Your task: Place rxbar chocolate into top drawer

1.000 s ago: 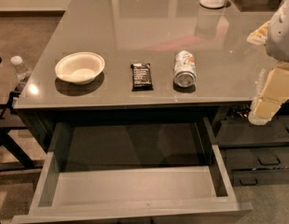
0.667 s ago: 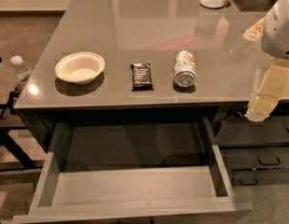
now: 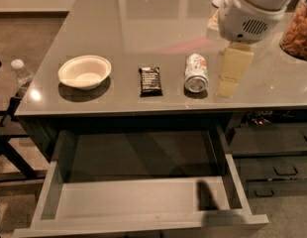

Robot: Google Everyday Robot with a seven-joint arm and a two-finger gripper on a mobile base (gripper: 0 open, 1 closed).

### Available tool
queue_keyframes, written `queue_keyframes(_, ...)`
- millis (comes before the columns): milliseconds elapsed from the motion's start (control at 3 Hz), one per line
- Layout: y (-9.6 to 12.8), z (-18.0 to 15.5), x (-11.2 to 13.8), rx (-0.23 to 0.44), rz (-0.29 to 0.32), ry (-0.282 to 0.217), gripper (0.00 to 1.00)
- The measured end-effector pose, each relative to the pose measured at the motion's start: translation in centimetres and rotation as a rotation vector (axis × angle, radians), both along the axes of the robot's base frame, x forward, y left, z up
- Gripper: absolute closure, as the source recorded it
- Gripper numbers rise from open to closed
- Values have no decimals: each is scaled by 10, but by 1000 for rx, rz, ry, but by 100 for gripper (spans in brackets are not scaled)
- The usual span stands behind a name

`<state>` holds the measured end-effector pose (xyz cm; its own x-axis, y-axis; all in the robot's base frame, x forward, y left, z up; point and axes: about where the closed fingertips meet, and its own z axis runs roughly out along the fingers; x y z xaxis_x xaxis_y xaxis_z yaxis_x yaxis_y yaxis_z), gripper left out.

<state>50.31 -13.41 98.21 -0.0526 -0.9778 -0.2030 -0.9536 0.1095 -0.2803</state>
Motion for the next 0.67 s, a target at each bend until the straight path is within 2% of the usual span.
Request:
queue_keyframes(333,0,0,0,0,0,0,0)
queue_keyframes(667,10,-7,11,19,10,11,0)
